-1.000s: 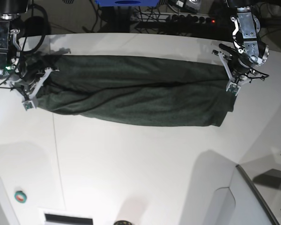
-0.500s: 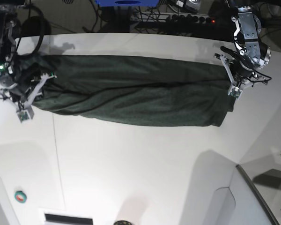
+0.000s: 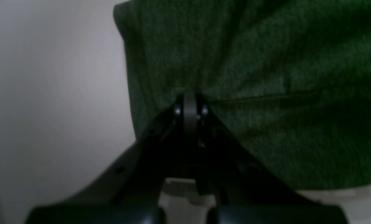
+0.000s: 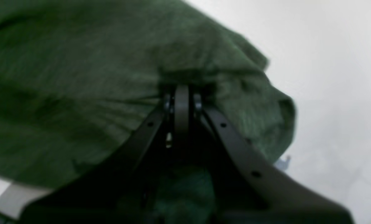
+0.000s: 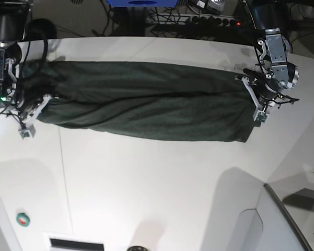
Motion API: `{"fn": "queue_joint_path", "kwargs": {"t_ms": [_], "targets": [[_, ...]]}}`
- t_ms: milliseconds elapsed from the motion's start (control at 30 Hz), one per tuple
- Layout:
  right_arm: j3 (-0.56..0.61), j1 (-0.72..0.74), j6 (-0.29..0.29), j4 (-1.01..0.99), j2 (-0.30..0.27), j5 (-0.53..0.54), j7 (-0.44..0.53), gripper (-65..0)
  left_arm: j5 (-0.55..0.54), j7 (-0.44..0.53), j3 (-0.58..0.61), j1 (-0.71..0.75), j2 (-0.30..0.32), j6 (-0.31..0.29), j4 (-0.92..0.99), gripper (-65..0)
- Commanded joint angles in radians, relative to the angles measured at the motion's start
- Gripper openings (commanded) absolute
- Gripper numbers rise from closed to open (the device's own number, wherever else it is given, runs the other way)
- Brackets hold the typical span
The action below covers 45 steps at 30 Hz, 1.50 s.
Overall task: Layout the t-shirt on the table in an organized manner, then fold the t-shirt properly
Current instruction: 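Pull both shirt ends apart with both grippers to straighten the fold, then release the shirt end with the left gripper and lift it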
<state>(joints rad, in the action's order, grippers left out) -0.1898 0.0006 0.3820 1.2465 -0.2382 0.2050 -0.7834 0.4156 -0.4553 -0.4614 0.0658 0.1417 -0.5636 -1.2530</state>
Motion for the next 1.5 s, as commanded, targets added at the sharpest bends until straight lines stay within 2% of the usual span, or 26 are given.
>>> {"fn": "queue_joint_path", "kwargs": {"t_ms": [0,133,233,333,500,567,667,767,833,867,967,1000,1033,1067,1100,1233,1400,1467], "targets": [[0.002,0.026,-0.004,-0.023,-0.023,0.001,0.025,-64.1,0.009,-0.018,-0.001,0.009,0.012,-0.005,0.002,-65.0],[0.005,0.085,-0.002,-0.144,-0.043,0.001,0.091,-64.1,0.009,-0.018,-0.001,0.016,0.016,-0.005,-0.001,-65.0],[0.005,0.092,0.002,-0.129,-0.057,0.001,0.091,-64.1,0.009,-0.018,-0.001,0.016,0.016,-0.005,-0.009,-65.0],[0.003,0.078,0.005,-0.03,-0.059,0.001,0.069,-64.1,0.007,-0.024,-0.001,0.021,0.011,-0.005,-0.069,-65.0],[-0.007,-0.015,0.005,0.25,-0.046,0.004,-0.001,-64.1,0.006,-0.026,-0.007,0.047,0.009,-0.005,-0.195,-65.0],[-0.014,-0.054,0.001,0.338,-0.03,0.004,-0.006,-64.1,-0.005,-0.026,-0.063,0.045,0.005,-0.009,-0.215,-65.0],[-0.078,-0.103,0.001,0.427,0.006,0.004,-0.006,-64.1,-0.171,-0.038,-0.187,0.036,0.011,-0.022,-0.215,-65.0],[-0.115,-0.119,0.007,0.444,0.024,0.004,-0.006,-64.1,-0.412,-0.185,-0.227,0.047,0.085,-0.102,-0.213,-65.0],[-0.109,-0.124,0.007,0.442,0.024,0.004,-0.006,-64.1,-0.541,-0.254,-0.234,0.056,0.121,-0.135,-0.198,-65.0],[-0.109,-0.133,0.007,0.442,0.027,0.004,-0.006,-64.1,-0.61,-0.264,-0.236,0.075,0.141,-0.135,-0.184,-61.2],[-0.109,-0.141,0.007,0.442,0.029,0.004,-0.006,-64.1,-0.778,-0.26,-0.236,0.108,0.189,-0.135,-0.144,-27.0],[-0.109,-0.141,0.007,0.442,0.029,0.004,-0.006,-64.1,-0.829,-0.259,-0.236,0.116,0.204,-0.135,-0.127,-17.4],[-0.109,-0.141,0.007,0.442,0.029,0.004,-0.006,-64.1,-0.875,-0.257,-0.236,0.122,0.217,-0.135,-0.104,-9.4],[-0.109,-0.143,0.007,0.442,0.029,0.004,-0.006,-64.1,-0.914,-0.251,-0.233,0.122,0.224,-0.135,-0.077,-3.9],[-0.109,-0.143,0.007,0.442,0.029,0.004,-0.008,-64.1,-0.946,-0.239,-0.233,0.116,0.23,-0.135,-0.041,-1.6],[-0.107,-0.143,0.007,0.442,0.03,0.004,-0.011,-64.1,-0.981,-0.178,-0.23,0.056,0.232,-0.135,0.12,-4.8],[-0.107,-0.155,0.007,0.442,0.03,0.004,-0.009,-64.1,-0.906,-0.17,-0.219,-0.03,0.221,-0.135,0.252,-6.4],[-0.107,-0.161,0.008,0.442,0.03,0.004,-0.008,-64.1,-0.857,-0.167,-0.176,-0.056,0.209,-0.135,0.287,-6.4]]}}
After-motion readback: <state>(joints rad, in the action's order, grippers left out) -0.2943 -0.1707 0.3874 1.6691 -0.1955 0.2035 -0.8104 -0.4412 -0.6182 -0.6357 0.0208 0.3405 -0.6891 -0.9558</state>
